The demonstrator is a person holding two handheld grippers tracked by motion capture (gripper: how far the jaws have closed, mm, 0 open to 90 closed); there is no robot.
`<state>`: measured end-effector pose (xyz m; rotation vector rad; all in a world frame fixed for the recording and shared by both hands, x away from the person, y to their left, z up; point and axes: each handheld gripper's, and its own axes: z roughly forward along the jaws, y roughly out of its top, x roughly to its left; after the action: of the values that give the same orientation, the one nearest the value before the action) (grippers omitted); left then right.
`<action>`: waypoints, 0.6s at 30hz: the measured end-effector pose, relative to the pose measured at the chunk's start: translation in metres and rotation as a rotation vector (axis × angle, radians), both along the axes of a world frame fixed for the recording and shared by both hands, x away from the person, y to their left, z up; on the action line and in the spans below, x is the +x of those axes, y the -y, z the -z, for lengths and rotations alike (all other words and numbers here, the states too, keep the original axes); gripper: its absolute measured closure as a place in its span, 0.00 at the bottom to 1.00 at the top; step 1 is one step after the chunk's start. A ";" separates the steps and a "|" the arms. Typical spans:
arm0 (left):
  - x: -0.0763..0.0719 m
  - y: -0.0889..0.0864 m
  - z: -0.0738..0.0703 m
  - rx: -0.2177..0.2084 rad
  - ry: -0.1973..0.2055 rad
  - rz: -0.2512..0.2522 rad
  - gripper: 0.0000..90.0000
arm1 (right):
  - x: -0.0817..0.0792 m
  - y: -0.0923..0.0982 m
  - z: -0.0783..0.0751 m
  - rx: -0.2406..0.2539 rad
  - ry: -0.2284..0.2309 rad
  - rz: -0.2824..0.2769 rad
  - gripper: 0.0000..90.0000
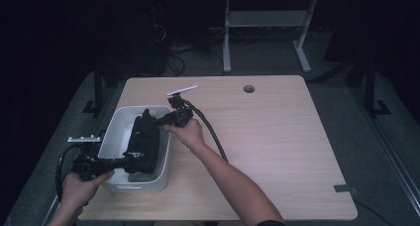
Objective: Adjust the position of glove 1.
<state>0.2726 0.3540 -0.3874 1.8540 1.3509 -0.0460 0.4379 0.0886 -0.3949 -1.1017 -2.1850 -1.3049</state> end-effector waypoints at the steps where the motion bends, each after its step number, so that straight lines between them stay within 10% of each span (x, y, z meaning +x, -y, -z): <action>1: 0.000 -0.001 0.001 0.003 -0.005 -0.001 0.91 | 0.000 0.000 0.001 -0.005 -0.004 0.002 0.90; 18: 0.001 -0.004 -0.010 0.009 0.037 -0.010 0.69 | 0.003 0.013 -0.011 -0.011 0.018 0.039 0.72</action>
<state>0.2740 0.3580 -0.3771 1.8467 1.3369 -0.0003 0.4406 0.0759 -0.3835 -1.1470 -2.1966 -1.3255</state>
